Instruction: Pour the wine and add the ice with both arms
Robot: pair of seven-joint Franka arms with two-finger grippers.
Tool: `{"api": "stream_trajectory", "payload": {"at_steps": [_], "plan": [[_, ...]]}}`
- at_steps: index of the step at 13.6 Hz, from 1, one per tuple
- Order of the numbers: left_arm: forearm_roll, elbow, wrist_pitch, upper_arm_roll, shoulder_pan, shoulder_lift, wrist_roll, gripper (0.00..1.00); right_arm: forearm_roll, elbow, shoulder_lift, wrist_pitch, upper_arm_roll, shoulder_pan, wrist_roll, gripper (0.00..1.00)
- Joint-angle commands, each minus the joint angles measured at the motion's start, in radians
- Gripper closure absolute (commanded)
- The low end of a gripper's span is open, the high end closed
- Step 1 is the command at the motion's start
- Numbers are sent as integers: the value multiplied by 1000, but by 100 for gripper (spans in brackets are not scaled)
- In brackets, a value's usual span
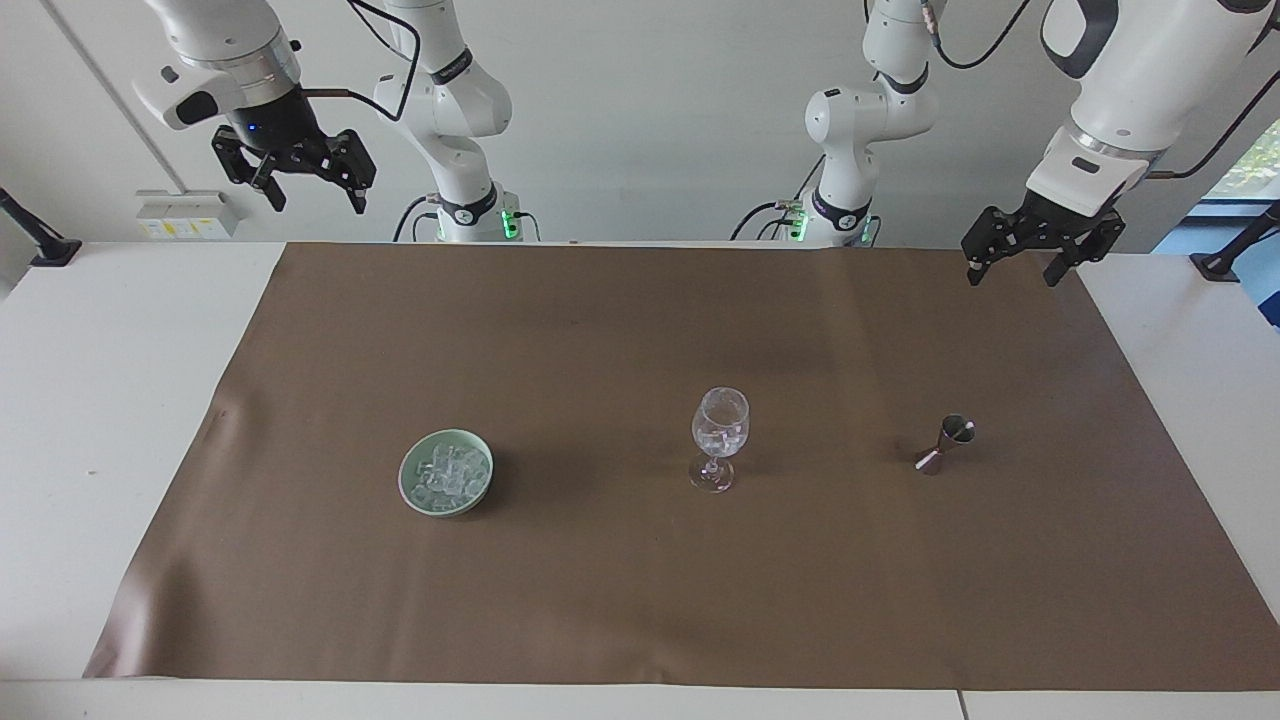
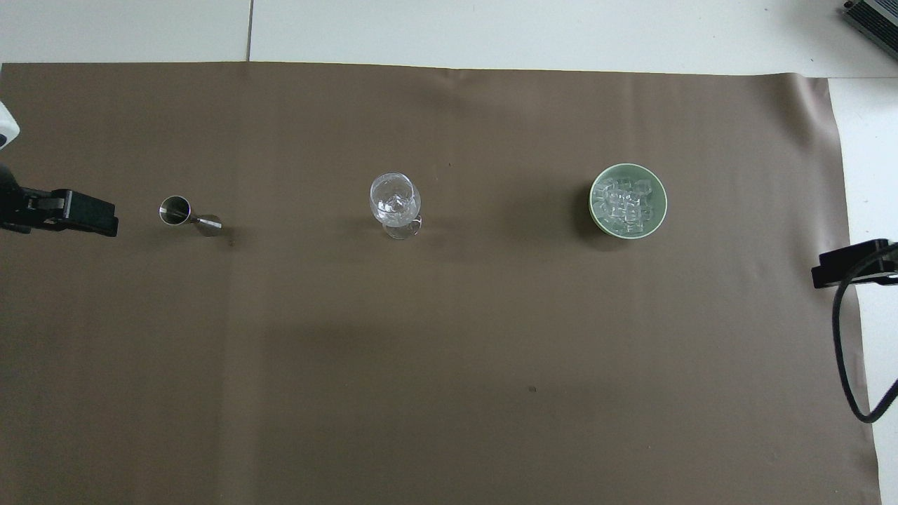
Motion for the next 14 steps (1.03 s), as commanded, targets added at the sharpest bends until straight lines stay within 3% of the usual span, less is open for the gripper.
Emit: {"api": "stream_trajectory", "payload": {"at_steps": [1,7,14], "plan": [[5,-17,14,68,-64,-19,16,0,25,-19,-31,51,-5,6,21,0],[-16,-18,15,32,5,-19,25,0,25,-19,-34,65,-6,6,20,0],[-52,-11,29,28,17,-18,11,0,25,-22,-40,65,-38,43,21,0]]}}
